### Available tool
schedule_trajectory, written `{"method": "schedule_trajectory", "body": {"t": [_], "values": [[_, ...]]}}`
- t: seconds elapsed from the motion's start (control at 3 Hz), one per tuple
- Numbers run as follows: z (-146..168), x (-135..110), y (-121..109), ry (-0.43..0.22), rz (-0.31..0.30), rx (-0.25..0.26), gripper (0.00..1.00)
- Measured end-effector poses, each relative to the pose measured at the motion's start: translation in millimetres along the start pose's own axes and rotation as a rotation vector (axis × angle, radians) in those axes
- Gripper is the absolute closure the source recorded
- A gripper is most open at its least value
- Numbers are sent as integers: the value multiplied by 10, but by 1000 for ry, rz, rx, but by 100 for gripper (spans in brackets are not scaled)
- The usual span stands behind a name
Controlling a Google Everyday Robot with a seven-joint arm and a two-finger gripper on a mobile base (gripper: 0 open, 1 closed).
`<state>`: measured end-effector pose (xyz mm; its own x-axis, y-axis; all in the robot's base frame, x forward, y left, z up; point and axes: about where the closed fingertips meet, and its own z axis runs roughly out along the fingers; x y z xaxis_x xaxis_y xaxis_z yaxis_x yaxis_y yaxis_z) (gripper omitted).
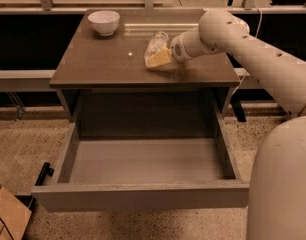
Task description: Place water bottle into top drawer
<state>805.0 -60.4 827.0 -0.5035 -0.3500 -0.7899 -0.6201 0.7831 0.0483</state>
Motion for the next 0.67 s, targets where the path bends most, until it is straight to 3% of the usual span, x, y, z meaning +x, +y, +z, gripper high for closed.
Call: {"method": "schedule_trajectory", "body": {"t": [0.33, 0.67], "values": [[-200, 35, -99, -1, -2, 57, 45], [-173, 44, -79, 1, -3, 52, 43]]}}
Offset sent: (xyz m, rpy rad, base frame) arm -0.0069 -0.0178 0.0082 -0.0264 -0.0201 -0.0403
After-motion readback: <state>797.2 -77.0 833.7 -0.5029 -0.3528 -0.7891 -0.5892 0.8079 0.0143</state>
